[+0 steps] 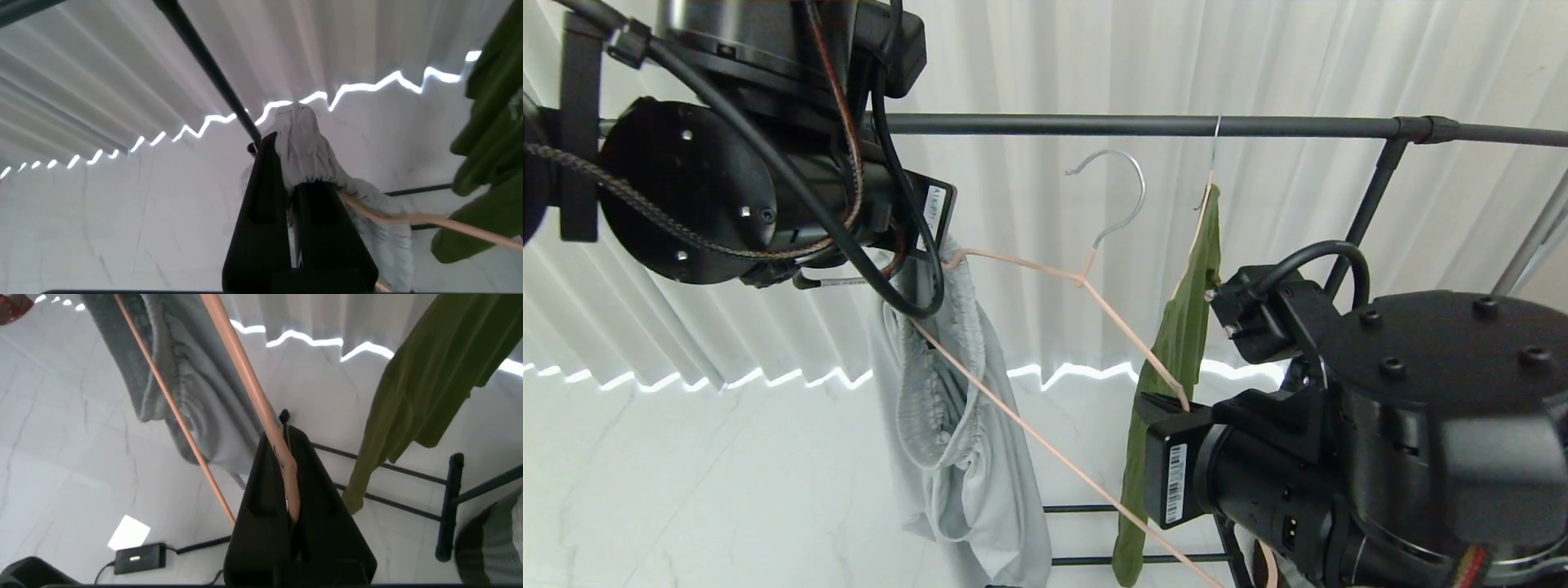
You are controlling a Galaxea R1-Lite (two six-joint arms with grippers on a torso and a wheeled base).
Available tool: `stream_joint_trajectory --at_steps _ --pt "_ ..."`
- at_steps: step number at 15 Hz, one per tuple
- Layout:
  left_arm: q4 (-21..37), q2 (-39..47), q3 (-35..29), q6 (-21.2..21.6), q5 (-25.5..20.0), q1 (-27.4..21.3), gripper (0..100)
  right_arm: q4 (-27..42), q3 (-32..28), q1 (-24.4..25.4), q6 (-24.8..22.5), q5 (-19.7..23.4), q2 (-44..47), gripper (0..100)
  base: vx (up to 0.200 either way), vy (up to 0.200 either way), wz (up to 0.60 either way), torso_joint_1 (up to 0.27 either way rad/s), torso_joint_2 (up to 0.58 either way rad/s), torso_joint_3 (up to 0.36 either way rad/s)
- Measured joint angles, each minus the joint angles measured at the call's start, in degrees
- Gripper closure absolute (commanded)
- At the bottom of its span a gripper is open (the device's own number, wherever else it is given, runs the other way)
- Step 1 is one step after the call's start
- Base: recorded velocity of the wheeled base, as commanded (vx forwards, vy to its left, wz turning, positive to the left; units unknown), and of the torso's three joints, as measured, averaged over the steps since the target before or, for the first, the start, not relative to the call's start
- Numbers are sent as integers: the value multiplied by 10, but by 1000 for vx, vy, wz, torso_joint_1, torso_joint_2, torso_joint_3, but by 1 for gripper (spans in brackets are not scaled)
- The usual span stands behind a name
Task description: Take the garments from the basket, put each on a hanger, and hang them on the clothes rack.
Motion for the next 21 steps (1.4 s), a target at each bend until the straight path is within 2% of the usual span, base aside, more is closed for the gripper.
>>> stream_joint_trajectory --at_steps 3,6,8,10,13,15,17,21 --pt "0 -5 -1 0 0 -11 100 3 -9 0 -1 -1 12 100 0 0 0 0 0 0" --pt "3 -7 -3 6 3 -3 100 17 -3 0 -1 -6 12 100 0 0 0 0 0 0" --pt "35 -8 -6 15 26 7 100 40 4 -8 0 -12 8 100 0 0 0 0 0 0" --pt "58 -11 -9 18 38 9 100 42 5 -27 0 -41 6 100 0 0 0 0 0 0" --pt "59 -12 -9 14 38 -5 100 35 3 -42 0 -54 7 100 0 0 0 0 0 0" --pt "59 -11 -8 0 37 -23 100 1 2 -43 -2 -60 8 100 0 0 0 0 0 0" --pt "59 -7 -9 -19 37 -36 100 -16 2 -39 -3 -60 10 100 0 0 0 0 0 0" --pt "58 2 -27 -39 37 -56 100 -31 7 13 -3 -56 17 100 0 0 0 0 0 0"
